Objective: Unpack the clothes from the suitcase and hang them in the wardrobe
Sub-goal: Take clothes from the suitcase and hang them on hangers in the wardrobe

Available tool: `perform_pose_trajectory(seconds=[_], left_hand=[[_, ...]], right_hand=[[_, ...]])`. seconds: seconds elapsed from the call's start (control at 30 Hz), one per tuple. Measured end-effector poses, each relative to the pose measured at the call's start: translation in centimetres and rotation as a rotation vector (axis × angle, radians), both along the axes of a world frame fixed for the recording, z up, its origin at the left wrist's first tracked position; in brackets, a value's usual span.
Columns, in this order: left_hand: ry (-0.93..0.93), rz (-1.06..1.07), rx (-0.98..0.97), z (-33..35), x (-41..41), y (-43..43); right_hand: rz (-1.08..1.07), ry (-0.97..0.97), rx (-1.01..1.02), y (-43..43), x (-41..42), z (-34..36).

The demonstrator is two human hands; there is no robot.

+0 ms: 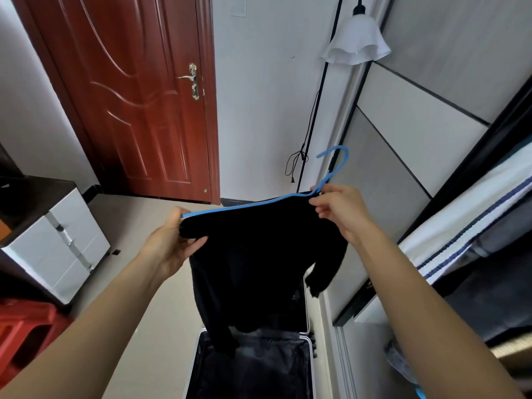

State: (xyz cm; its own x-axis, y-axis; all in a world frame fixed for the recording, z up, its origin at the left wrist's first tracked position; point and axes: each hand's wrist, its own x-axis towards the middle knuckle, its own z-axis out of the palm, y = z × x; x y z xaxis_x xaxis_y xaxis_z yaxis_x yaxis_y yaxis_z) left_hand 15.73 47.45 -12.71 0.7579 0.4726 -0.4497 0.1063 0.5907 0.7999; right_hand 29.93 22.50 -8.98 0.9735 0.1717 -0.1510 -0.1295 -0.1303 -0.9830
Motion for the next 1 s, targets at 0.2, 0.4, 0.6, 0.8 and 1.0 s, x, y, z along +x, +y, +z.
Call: perform_pose_trajectory(seconds=[0.2,0.4,0.6,0.8,1.0], left_hand=[[-0.047,-0.131,-0.050,0.4,0.4,-1.3],[-0.168,-0.173,-0.030,1.1,0.9,-2.1],[-0.108,-0.264,-0.055,1.3,0.5,-1.0],[0.031,-0.140,-0.130,1.2,0.9,0.1],[-0.036,0.088,0.432,3.6,0.6,2.9]], right_hand=[[0.056,0.042,-0.014,-1.2,0.7,-1.7],[-0.126,-0.138,-0.181,-2.2,0.8,-4.0],[-0.064,-0.143,-0.250,-3.1,0.9,-4.5],[-0.033,-0.254,-0.358,-3.2,1.2,-3.8],[0.042,-0.523,-0.760,-3.3,-0.1,-3.8]])
